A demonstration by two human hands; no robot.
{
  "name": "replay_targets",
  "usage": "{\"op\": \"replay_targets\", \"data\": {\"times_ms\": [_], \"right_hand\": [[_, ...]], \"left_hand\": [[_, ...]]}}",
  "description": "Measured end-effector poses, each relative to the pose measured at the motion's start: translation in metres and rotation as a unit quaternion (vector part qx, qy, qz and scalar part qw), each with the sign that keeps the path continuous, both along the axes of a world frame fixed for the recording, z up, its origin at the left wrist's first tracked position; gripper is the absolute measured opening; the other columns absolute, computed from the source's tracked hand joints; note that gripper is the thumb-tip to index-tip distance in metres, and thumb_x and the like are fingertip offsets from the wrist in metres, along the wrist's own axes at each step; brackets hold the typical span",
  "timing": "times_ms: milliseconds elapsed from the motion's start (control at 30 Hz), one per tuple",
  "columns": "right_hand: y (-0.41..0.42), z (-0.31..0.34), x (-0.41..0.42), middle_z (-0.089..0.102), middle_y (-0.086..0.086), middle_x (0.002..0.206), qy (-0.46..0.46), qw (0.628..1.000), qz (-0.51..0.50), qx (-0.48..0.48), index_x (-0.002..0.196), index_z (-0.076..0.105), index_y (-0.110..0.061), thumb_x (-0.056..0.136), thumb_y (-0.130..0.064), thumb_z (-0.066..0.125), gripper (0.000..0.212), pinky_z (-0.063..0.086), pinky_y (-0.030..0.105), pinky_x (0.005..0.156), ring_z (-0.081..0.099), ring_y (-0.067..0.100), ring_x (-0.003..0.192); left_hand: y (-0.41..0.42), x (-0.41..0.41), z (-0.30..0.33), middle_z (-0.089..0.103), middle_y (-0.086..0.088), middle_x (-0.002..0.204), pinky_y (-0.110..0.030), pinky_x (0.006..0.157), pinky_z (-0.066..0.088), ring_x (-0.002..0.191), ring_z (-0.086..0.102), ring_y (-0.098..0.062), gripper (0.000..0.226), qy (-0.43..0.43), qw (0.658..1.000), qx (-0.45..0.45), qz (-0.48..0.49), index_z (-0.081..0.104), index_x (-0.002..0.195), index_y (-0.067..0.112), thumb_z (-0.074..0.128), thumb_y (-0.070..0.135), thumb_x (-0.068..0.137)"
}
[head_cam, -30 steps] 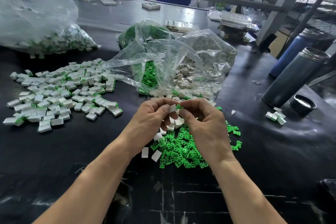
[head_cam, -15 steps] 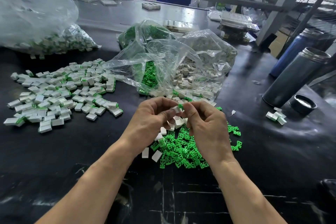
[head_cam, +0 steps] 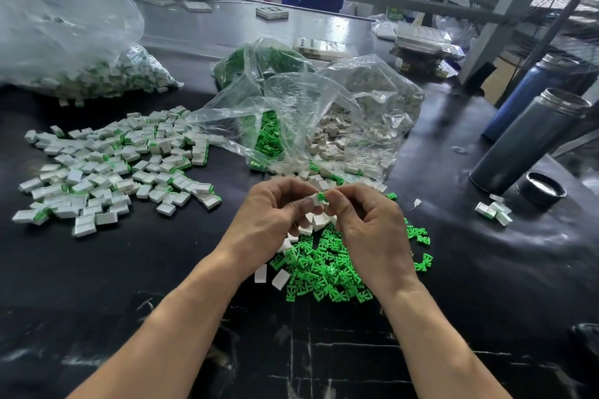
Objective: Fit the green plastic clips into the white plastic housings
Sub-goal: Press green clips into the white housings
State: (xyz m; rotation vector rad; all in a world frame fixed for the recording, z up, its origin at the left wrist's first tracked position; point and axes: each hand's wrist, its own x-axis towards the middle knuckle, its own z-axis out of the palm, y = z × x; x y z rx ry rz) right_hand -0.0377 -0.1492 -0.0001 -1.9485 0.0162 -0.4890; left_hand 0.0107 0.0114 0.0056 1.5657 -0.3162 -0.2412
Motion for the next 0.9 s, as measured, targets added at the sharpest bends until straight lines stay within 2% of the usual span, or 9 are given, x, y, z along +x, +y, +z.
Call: {"op": "replay_targets", "data": {"times_ms": [133, 300, 467, 667, 767, 900], "right_hand": [[-0.002, -0.002, 0.001, 0.061, -0.021, 0.065, 0.014, 1.000, 0.012, -0.021, 0.087, 0.071, -0.027, 0.099, -0.033, 0.068, 0.014, 0.037, 0.013, 0.052, 0.052, 0.002, 0.056], [-0.004, -0.001, 0.001, 0.059, -0.022, 0.063, 0.029, 0.998, 0.008, -0.050, 0.082, 0.067, -0.030, 0.099, -0.031, 0.068, 0.018, 0.036, 0.015, 0.051, 0.050, 0.003, 0.054], [-0.006, 0.003, 0.001, 0.059, -0.011, 0.065, 0.027, 0.993, 0.013, -0.118, 0.082, 0.065, -0.030, 0.100, -0.027, 0.068, 0.018, 0.038, 0.017, 0.052, 0.050, 0.005, 0.059], [-0.011, 0.004, 0.003, 0.060, -0.013, 0.071, 0.048, 0.983, 0.034, -0.172, 0.089, 0.071, -0.022, 0.099, -0.024, 0.069, 0.011, 0.039, 0.014, 0.058, 0.053, 0.002, 0.067], [-0.011, 0.004, 0.003, 0.060, -0.012, 0.070, 0.052, 0.986, 0.033, -0.158, 0.087, 0.070, -0.023, 0.099, -0.022, 0.069, 0.013, 0.040, 0.015, 0.058, 0.054, 0.002, 0.066], [-0.010, 0.005, 0.003, 0.064, -0.010, 0.071, 0.054, 0.989, 0.020, -0.136, 0.085, 0.071, -0.024, 0.099, -0.023, 0.068, 0.014, 0.043, 0.022, 0.056, 0.056, 0.006, 0.066]], "left_hand": [[0.002, 0.000, -0.002, 0.077, -0.006, 0.088, -0.029, 0.064, 0.051, 0.067, 0.063, -0.010, 0.008, 0.004, 1.000, 0.025, 0.001, 0.072, 0.102, 0.009, 0.067, 0.007, 0.097], [0.002, -0.002, -0.001, 0.077, -0.010, 0.088, -0.029, 0.063, 0.052, 0.068, 0.062, -0.014, 0.009, 0.016, 1.000, 0.023, -0.004, 0.073, 0.102, 0.006, 0.065, 0.004, 0.097], [0.002, -0.003, 0.001, 0.077, -0.015, 0.089, -0.030, 0.063, 0.051, 0.067, 0.061, -0.016, 0.009, 0.031, 0.999, 0.009, -0.006, 0.072, 0.102, 0.002, 0.066, 0.002, 0.096], [0.005, -0.002, -0.001, 0.077, -0.009, 0.083, -0.026, 0.062, 0.054, 0.063, 0.063, -0.008, 0.011, 0.032, 0.999, 0.027, -0.017, 0.072, 0.102, 0.004, 0.064, 0.000, 0.097], [0.004, -0.004, 0.000, 0.077, -0.008, 0.080, -0.021, 0.060, 0.054, 0.061, 0.064, -0.006, 0.011, 0.029, 0.999, 0.024, -0.014, 0.073, 0.100, 0.003, 0.064, -0.003, 0.096], [-0.001, -0.007, -0.002, 0.077, -0.014, 0.083, -0.027, 0.061, 0.052, 0.064, 0.061, -0.014, 0.013, 0.028, 0.999, 0.014, -0.003, 0.074, 0.096, 0.006, 0.065, -0.004, 0.095]]}}
